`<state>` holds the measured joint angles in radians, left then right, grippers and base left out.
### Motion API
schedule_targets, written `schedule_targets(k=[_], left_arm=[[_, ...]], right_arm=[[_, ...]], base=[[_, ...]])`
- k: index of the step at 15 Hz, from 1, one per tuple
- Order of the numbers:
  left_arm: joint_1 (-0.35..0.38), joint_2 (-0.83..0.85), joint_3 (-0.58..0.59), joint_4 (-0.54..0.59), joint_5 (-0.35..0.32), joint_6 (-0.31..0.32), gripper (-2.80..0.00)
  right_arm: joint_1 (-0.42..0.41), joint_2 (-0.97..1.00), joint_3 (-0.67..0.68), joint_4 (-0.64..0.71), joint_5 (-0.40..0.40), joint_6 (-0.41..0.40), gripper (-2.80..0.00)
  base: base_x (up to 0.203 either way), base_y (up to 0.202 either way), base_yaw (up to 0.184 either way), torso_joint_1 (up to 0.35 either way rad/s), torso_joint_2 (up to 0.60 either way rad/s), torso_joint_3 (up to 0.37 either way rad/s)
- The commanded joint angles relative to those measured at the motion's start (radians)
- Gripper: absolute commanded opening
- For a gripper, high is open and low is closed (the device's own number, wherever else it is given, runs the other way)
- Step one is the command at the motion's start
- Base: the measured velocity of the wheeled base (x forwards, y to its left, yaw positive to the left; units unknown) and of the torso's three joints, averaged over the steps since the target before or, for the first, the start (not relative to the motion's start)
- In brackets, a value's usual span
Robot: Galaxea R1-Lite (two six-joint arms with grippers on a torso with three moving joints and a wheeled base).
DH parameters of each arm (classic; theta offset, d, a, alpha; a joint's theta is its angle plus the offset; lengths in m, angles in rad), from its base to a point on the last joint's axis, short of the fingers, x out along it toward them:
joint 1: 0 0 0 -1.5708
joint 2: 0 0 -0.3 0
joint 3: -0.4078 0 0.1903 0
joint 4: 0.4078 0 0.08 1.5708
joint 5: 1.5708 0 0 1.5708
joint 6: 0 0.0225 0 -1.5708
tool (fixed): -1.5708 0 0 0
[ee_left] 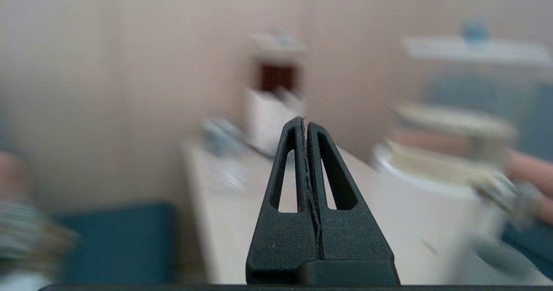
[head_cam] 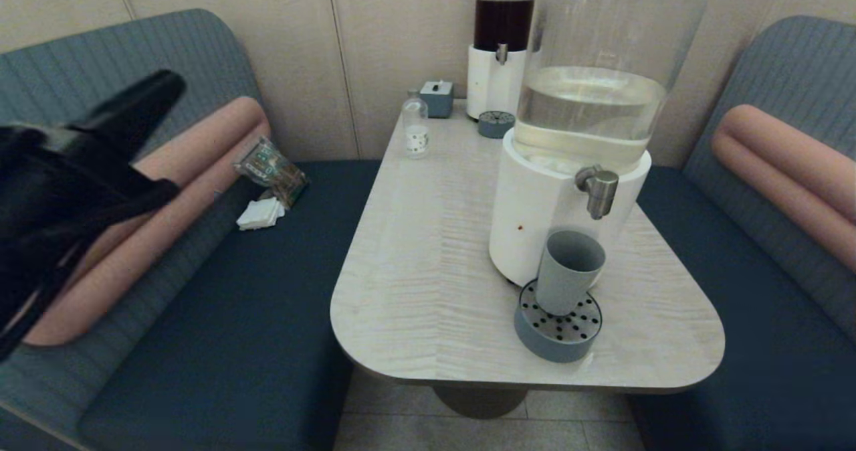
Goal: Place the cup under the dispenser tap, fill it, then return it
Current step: Turn on the faucet
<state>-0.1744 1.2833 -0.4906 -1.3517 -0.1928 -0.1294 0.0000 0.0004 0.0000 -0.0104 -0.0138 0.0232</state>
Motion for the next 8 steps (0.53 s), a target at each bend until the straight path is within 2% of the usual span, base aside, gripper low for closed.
schedule_targets(k=[1, 8], left_arm=[[0.079, -0.237, 0.019, 0.076, 0.004, -0.003, -2.80], [0.113, -0.717, 0.069, 0.612, 0.029, 0.012, -2.80]], right_arm=[[0.000, 0.001, 0.002, 0.000, 0.000, 0.000, -2.80], [0.000, 0.001, 0.002, 0.000, 0.000, 0.000, -2.80]], base=[[0.000, 0.000, 0.000, 0.000, 0.00, 0.000], [0.000, 0.000, 0.000, 0.000, 0.00, 0.000]])
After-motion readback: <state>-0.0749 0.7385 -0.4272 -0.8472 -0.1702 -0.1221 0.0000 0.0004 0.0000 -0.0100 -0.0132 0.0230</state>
